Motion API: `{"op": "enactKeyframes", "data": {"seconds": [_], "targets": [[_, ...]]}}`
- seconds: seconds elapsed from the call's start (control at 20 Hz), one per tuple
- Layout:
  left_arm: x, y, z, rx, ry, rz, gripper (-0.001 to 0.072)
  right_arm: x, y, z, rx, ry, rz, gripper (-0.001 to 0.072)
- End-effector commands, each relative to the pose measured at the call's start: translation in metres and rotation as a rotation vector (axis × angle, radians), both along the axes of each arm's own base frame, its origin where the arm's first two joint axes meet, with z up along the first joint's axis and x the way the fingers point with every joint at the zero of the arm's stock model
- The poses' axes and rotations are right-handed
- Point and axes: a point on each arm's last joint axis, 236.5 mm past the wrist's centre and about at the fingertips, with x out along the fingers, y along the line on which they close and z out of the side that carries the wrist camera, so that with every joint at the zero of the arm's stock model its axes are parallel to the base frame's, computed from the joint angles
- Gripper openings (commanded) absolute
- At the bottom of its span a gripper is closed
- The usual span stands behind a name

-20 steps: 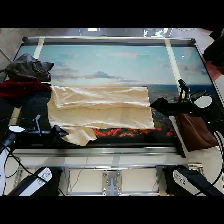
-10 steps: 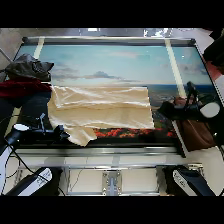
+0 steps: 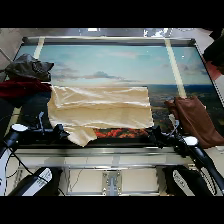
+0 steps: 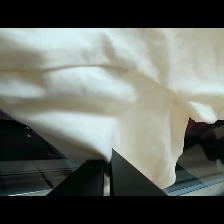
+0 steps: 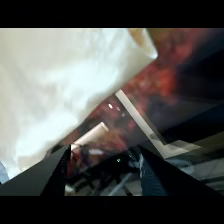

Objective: Fold the shirts.

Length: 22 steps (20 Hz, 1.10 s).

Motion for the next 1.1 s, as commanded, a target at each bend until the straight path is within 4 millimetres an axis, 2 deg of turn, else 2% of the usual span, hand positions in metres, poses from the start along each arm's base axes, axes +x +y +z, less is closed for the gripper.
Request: {"op": "enactKeyframes", "data": {"seconds": [0.0, 0.2, 0.25, 0.3, 0.35, 0.9, 1.05], "targets": [[0.000, 0.000, 0.001, 0.001, -0.003, -0.001, 0.0017, 0.015, -0.026, -0.012, 0.000, 0.002, -0.205, 0.0377], [0.001, 0.000, 0.001, 0.002, -0.004, 0.000, 0.0017, 0.024, -0.037, -0.011, -0.014, -0.014, -0.264, 0.0368], [0.001, 0.000, 0.001, 0.002, -0.004, 0.000, 0.0017, 0.026, -0.038, -0.009, -0.019, -0.022, -0.265, 0.0350], [0.001, 0.000, 0.001, 0.002, -0.004, 0.000, 0.0017, 0.029, -0.040, -0.008, -0.021, -0.028, -0.269, 0.0271], [0.001, 0.000, 0.001, 0.002, -0.004, 0.000, 0.0017, 0.030, -0.042, -0.008, -0.027, -0.032, -0.276, 0.0248], [0.001, 0.000, 0.001, 0.002, -0.004, 0.000, 0.0017, 0.029, -0.038, -0.013, -0.021, -0.003, -0.257, 0.0247], [0.001, 0.000, 0.001, 0.002, -0.004, 0.000, 0.0017, 0.042, -0.039, -0.010, -0.053, -0.021, -0.214, 0.0246]]}}
